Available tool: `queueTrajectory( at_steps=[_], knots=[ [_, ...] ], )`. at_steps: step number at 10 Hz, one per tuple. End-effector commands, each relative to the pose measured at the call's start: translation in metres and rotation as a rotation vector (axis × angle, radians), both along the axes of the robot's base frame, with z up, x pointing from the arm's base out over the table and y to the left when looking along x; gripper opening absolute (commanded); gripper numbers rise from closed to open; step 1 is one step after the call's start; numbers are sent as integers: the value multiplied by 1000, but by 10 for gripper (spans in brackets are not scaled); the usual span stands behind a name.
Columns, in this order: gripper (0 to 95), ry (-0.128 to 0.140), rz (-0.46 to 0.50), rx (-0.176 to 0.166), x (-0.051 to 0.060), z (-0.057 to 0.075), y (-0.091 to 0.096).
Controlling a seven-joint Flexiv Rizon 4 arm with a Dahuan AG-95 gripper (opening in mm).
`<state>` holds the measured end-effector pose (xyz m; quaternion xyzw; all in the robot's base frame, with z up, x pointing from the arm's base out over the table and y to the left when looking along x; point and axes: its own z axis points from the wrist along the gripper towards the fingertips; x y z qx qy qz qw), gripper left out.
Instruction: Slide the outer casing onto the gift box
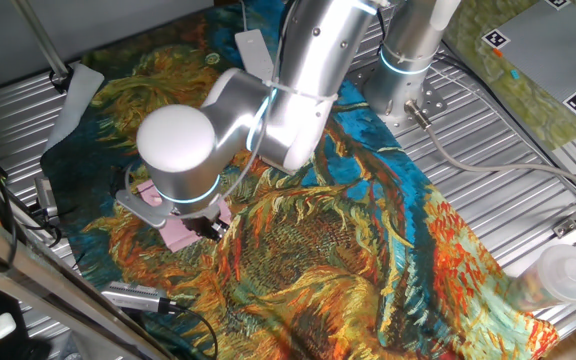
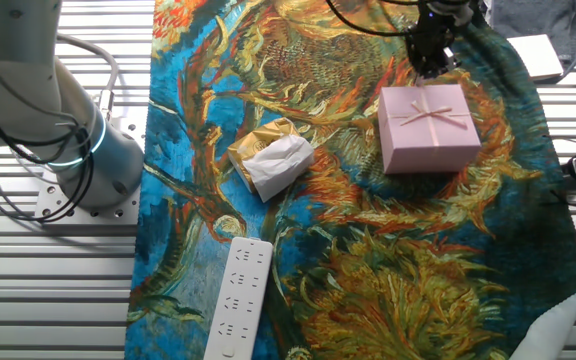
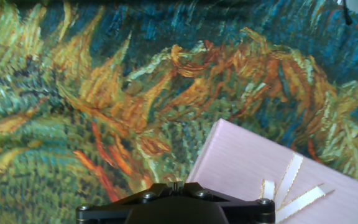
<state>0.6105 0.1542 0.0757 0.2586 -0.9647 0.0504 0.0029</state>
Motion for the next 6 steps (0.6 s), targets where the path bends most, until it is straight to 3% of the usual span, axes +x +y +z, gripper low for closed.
queueTrajectory(
  at_steps=[1,4,6],
  knots=[
    [0,2,2,0,0,1,-2],
    [0,4,5,3,1,4,-2],
    [0,7,21,1,2,16,-2]
  ],
)
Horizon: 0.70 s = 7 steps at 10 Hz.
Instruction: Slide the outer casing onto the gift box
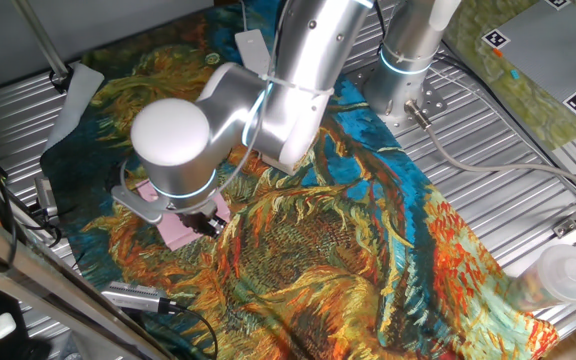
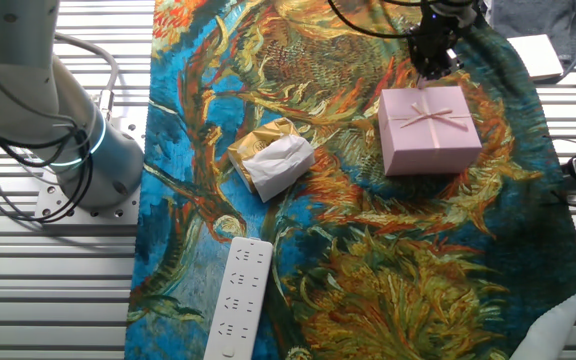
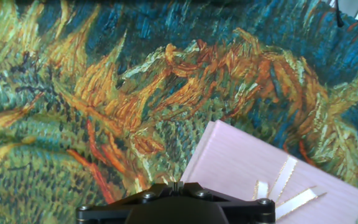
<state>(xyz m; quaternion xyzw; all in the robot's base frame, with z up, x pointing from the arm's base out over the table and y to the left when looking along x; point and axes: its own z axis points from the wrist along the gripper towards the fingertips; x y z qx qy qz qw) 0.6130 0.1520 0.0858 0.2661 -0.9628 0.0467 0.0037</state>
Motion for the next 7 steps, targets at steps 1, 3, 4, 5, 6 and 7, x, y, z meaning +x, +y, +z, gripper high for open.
queueTrajectory(
  at_steps=[1,3,4,5,6,7],
  knots=[
    [0,3,8,-7,0,15,0],
    [0,4,27,-6,0,24,-7],
    [0,4,47,1,0,28,-15],
    [0,5,54,3,-1,30,-19],
    [0,8,82,3,-2,38,-34],
    [0,10,98,5,-3,43,-44]
  ],
)
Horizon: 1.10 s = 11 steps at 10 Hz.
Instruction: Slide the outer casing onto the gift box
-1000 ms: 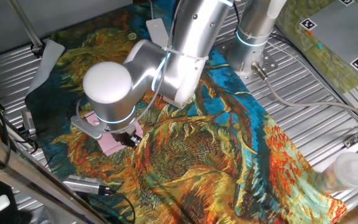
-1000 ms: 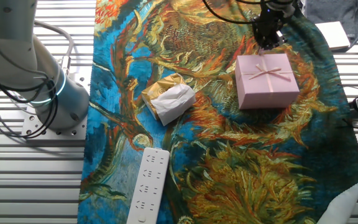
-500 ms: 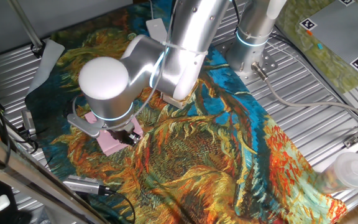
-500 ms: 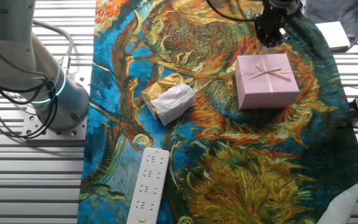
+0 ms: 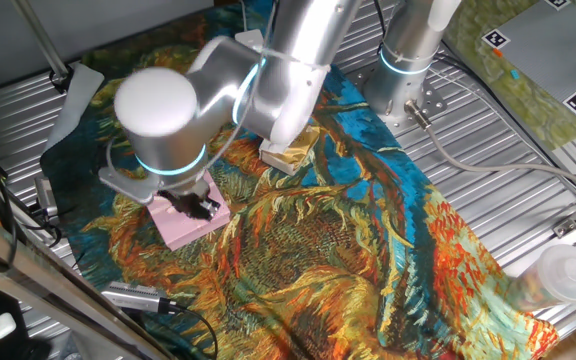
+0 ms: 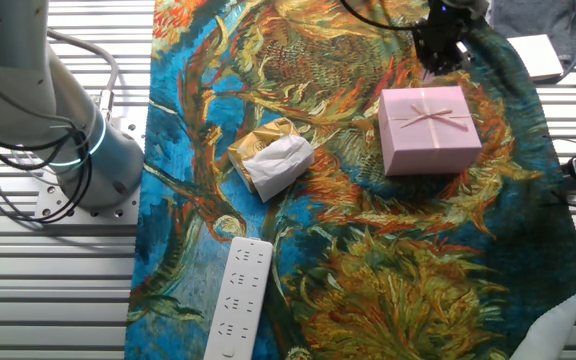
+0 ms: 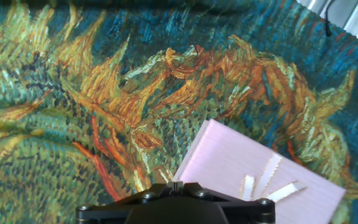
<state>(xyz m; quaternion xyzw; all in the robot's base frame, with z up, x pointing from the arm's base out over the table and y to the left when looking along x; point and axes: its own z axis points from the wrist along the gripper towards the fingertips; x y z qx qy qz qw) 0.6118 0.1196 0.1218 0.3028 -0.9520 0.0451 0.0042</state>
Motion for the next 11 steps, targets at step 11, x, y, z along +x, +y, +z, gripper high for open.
queueTrajectory(
  at_steps=[11],
  knots=[
    [0,9,41,49,-18,25,-52]
  ],
)
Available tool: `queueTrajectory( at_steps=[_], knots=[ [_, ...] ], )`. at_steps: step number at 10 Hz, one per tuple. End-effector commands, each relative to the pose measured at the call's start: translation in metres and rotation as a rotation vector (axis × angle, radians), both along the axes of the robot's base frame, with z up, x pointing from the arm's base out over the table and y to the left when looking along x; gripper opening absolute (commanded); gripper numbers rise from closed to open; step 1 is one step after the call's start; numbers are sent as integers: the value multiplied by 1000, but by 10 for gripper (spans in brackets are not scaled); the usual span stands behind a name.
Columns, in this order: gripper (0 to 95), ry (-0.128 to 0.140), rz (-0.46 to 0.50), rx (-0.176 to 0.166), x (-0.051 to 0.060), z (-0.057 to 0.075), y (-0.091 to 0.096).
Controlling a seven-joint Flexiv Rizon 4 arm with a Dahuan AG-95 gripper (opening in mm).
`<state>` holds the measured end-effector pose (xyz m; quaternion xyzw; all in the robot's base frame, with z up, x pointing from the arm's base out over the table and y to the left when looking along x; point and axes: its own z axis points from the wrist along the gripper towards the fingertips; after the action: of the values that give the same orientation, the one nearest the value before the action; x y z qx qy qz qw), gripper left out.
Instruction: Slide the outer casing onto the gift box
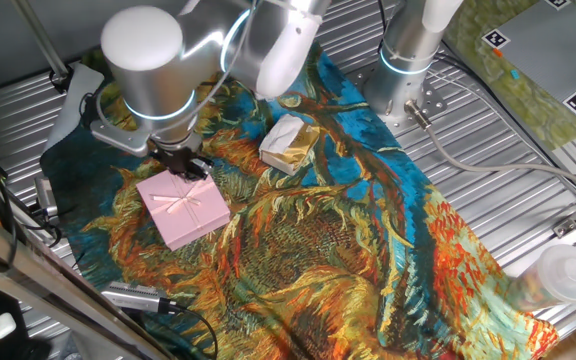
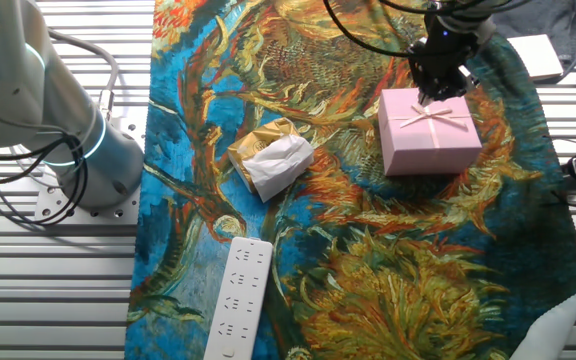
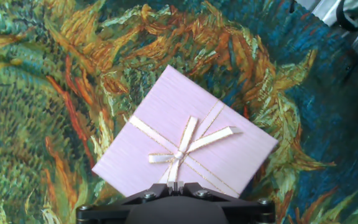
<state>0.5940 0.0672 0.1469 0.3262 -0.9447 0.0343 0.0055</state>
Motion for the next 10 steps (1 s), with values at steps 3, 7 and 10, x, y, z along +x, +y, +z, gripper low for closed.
queueTrajectory(
  at_steps=[3,7,10],
  knots=[
    [0,13,-65,24,-1,0,0],
    [0,6,-143,15,-1,0,0],
    [0,3,-142,15,-1,0,0]
  ],
)
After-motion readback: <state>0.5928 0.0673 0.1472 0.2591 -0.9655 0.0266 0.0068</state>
